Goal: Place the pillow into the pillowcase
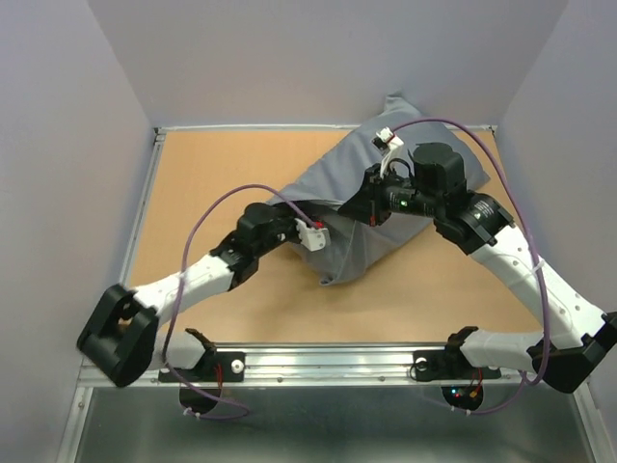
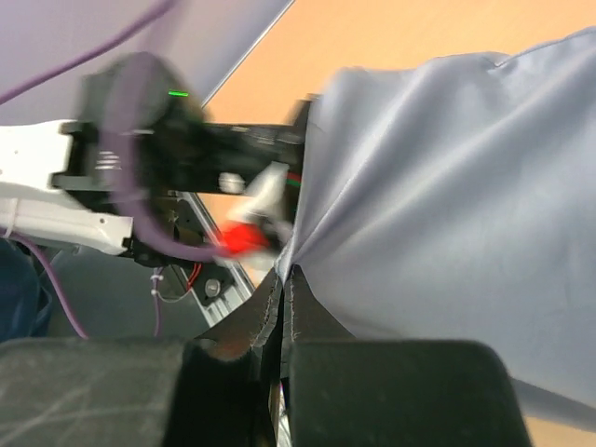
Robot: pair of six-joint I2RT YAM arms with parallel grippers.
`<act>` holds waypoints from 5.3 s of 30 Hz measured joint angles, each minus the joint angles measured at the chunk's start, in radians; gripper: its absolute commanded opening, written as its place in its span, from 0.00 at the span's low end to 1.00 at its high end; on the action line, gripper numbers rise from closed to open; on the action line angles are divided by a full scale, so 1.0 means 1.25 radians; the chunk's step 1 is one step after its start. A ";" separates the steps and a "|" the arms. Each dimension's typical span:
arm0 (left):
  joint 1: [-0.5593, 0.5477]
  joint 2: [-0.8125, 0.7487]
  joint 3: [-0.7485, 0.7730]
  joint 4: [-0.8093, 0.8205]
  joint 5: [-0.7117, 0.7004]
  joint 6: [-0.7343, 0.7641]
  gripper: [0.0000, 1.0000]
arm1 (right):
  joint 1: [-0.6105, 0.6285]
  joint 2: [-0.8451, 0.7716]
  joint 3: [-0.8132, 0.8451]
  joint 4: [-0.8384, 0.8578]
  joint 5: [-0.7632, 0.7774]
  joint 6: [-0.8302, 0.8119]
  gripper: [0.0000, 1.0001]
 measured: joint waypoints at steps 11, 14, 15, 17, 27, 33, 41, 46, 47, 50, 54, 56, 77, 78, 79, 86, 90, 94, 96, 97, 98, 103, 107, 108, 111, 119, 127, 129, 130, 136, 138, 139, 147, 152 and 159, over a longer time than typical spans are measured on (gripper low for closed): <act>0.033 -0.494 -0.036 -0.324 0.046 -0.142 0.88 | 0.000 0.087 0.000 0.049 -0.015 0.031 0.01; 0.069 -0.508 -0.036 -0.376 0.012 -0.204 0.89 | 0.000 0.102 0.000 0.053 -0.022 0.034 0.01; 0.084 -0.503 -0.036 -0.392 0.002 -0.224 0.91 | 0.000 0.103 0.000 0.054 -0.025 0.036 0.01; 0.122 -0.480 -0.036 -0.426 0.002 -0.266 0.91 | 0.000 0.103 0.000 0.060 -0.033 0.039 0.00; 0.174 -0.278 -0.035 -0.386 -0.021 -0.364 0.69 | 0.000 0.094 -0.015 0.084 -0.074 0.041 0.01; 0.263 -0.088 0.060 -0.317 -0.010 -0.398 0.00 | 0.000 0.047 -0.066 0.088 -0.092 0.029 0.01; 0.344 0.101 0.311 -0.235 0.082 -0.471 0.00 | 0.000 0.063 -0.084 0.151 -0.110 0.008 0.06; 0.389 0.245 0.480 -0.233 0.056 -0.487 0.55 | 0.004 0.244 -0.077 0.306 -0.162 0.078 0.58; 0.402 0.286 0.529 -0.245 0.039 -0.491 0.59 | 0.005 0.276 -0.071 0.323 -0.171 0.084 0.63; 0.448 0.343 0.590 -0.282 0.029 -0.506 0.69 | 0.010 0.413 -0.043 0.356 -0.208 0.122 0.79; 0.560 0.348 0.600 -0.354 0.075 -0.539 0.89 | -0.005 0.422 -0.040 0.309 -0.219 0.095 0.90; 0.609 0.341 0.603 -0.398 0.103 -0.534 0.98 | -0.031 0.377 -0.040 0.262 -0.219 0.057 0.91; 0.254 -0.185 0.222 -0.626 0.146 -0.539 0.99 | -0.159 0.395 -0.176 0.066 0.058 -0.361 0.88; 0.254 -0.194 0.222 -0.637 0.137 -0.540 0.99 | -0.131 0.461 -0.128 0.072 0.060 -0.344 0.88; 0.254 -0.208 0.222 -0.649 0.123 -0.543 0.99 | -0.110 0.523 -0.061 0.074 0.060 -0.323 0.89; 0.269 -0.285 0.222 -0.694 0.057 -0.600 0.99 | -0.069 0.699 0.269 0.150 0.038 -0.247 0.95; 0.328 -0.271 0.204 -0.699 0.064 -0.628 0.99 | -0.088 0.597 0.263 0.184 0.038 -0.236 0.98; 0.474 -0.235 0.162 -0.691 0.102 -0.635 0.99 | -0.155 0.354 0.101 0.168 0.067 -0.243 1.00; 0.537 -0.190 0.162 -0.676 0.131 -0.630 0.99 | -0.214 0.240 0.031 0.140 0.093 -0.260 1.00; 0.569 -0.146 0.168 -0.662 0.142 -0.625 0.99 | -0.259 0.181 -0.001 0.117 0.108 -0.273 1.00; 0.588 -0.114 0.179 -0.662 0.154 -0.617 0.99 | -0.291 0.153 -0.018 0.099 0.117 -0.280 1.00; 0.638 0.134 0.316 -0.648 0.191 -0.538 0.99 | -0.418 0.081 -0.161 0.023 0.191 -0.346 1.00; 0.648 0.270 0.399 -0.634 0.190 -0.487 0.99 | -0.491 0.171 -0.227 -0.045 0.241 -0.390 1.00; 0.648 0.295 0.410 -0.628 0.191 -0.474 0.99 | -0.507 0.198 -0.227 -0.054 0.246 -0.399 1.00; 0.649 0.342 0.428 -0.634 0.202 -0.448 0.99 | -0.554 0.271 -0.227 -0.056 0.267 -0.419 1.00; 0.649 0.472 0.478 -0.616 0.240 -0.434 0.98 | -0.565 0.367 -0.246 0.048 0.275 -0.446 0.91; 0.647 0.502 0.496 -0.571 0.274 -0.439 0.58 | -0.565 0.410 -0.291 0.134 0.208 -0.442 0.70; 0.647 0.505 0.497 -0.553 0.283 -0.450 0.42 | -0.565 0.411 -0.292 0.149 0.193 -0.436 0.51; 0.647 0.508 0.497 -0.543 0.291 -0.454 0.24 | -0.565 0.412 -0.292 0.164 0.183 -0.429 0.41; 0.648 0.510 0.510 -0.545 0.326 -0.471 0.00 | -0.574 0.404 -0.292 0.196 0.154 -0.408 0.01; 0.652 0.493 0.511 -0.563 0.341 -0.473 0.00 | -0.583 0.374 -0.294 0.191 0.151 -0.407 0.01; 0.655 0.479 0.510 -0.572 0.345 -0.474 0.00 | -0.592 0.341 -0.294 0.189 0.149 -0.407 0.00; 0.695 0.143 0.460 -0.593 0.398 -0.522 0.00 | -0.629 0.007 -0.244 0.128 0.142 -0.382 0.01; 0.721 -0.075 0.460 -0.517 0.410 -0.636 0.00 | -0.630 -0.062 -0.080 0.067 0.186 -0.379 0.00; 0.721 -0.168 0.483 -0.372 0.410 -0.780 0.00 | -0.630 0.007 0.122 0.050 0.231 -0.412 0.01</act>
